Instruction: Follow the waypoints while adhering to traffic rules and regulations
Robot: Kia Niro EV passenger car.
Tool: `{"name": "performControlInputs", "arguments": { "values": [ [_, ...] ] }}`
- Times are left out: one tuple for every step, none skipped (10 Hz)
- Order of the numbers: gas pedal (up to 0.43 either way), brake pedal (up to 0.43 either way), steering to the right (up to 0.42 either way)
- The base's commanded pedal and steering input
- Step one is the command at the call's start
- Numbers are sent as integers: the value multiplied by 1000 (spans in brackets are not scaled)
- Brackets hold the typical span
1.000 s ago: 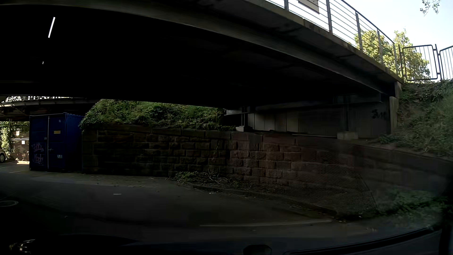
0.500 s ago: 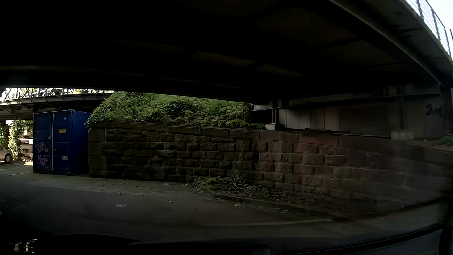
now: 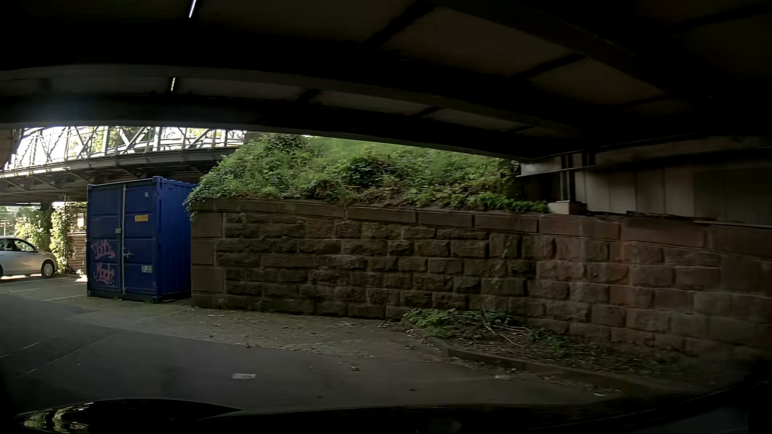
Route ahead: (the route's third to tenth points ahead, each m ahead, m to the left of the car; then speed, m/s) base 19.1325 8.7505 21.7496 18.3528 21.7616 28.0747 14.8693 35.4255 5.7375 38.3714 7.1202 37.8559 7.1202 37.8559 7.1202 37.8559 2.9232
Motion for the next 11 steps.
{"name": "performControlInputs", "arguments": {
  "values": [
    [0,0,-483],
    [0,0,-497],
    [0,0,-506],
    [0,0,-517],
    [0,0,-530],
    [0,0,-541],
    [0,0,-547],
    [0,0,-547],
    [0,0,-547],
    [0,0,-547],
    [0,0,-547]
  ]
}}
